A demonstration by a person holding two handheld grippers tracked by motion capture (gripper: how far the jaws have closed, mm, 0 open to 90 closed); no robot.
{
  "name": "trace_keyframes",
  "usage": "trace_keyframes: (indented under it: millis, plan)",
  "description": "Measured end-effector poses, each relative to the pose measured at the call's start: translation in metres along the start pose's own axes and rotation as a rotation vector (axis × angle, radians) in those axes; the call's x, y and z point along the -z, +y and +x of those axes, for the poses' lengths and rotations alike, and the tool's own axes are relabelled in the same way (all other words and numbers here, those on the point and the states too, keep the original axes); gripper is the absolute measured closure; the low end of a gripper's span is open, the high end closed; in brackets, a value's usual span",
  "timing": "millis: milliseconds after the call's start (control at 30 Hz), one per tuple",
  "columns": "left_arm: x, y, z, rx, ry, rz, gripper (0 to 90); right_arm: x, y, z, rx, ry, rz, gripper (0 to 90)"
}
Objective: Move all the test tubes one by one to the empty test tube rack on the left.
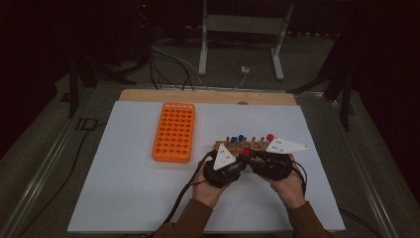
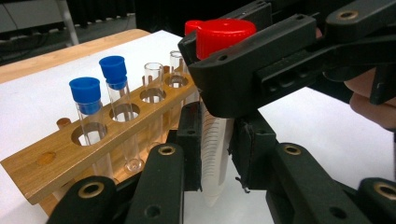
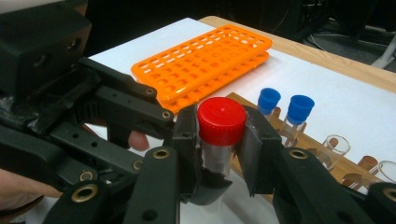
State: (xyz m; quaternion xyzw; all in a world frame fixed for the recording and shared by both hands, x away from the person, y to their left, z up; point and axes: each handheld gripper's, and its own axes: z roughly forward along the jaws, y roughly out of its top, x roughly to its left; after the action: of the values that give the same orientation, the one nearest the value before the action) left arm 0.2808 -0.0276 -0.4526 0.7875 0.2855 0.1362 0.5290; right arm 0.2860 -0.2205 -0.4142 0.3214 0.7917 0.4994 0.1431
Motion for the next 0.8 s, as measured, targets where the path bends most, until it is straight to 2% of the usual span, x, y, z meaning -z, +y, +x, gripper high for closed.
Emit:
trace_keyframes:
  millis: [100, 167, 200, 233, 300, 367, 433, 533, 567, 633, 800]
  plan:
    - [0.0, 0.0, 0.0, 0.0, -0.003, -0.01, 75.2, 0.002, 0.0, -0.001, -0.005, 0.0, -0.009, 68.4]
    - [0.002, 0.001, 0.002, 0.007, 0.009, -0.016, 75.2, 0.004, 0.0, -0.002, -0.002, 0.003, -0.033, 58.5]
    - [0.002, 0.001, 0.002, 0.007, 0.009, -0.016, 75.2, 0.004, 0.0, -0.002, -0.002, 0.003, -0.033, 58.5]
    - [0.002, 0.001, 0.004, 0.011, 0.015, -0.019, 75.2, 0.007, 0.002, -0.003, 0.0, -0.007, -0.06, 45.1]
    - [0.007, 0.002, 0.01, 0.035, 0.029, -0.035, 75.2, 0.009, 0.003, -0.004, -0.01, -0.026, -0.079, 34.5]
    - [0.011, 0.003, 0.014, 0.041, 0.04, -0.046, 75.2, 0.011, 0.003, -0.005, -0.02, -0.049, -0.106, 24.4]
    - [0.013, 0.003, 0.016, 0.046, 0.045, -0.052, 75.2, 0.012, 0.003, -0.007, -0.025, -0.078, -0.112, 14.2]
    - [0.021, 0.004, 0.023, 0.057, 0.058, -0.069, 75.2, 0.018, 0.003, -0.013, -0.034, -0.093, -0.141, 4.7]
    - [0.023, 0.004, 0.026, 0.06, 0.057, -0.075, 75.2, 0.018, 0.003, -0.013, -0.034, -0.093, -0.141, 4.7]
    - [0.028, 0.004, 0.031, 0.07, 0.061, -0.084, 75.1, 0.025, 0.002, -0.02, -0.045, -0.123, -0.171, 0.9]
    - [0.032, 0.004, 0.039, 0.078, 0.075, -0.092, 75.0, 0.034, 0.004, -0.025, -0.056, -0.155, -0.202, 0.8]
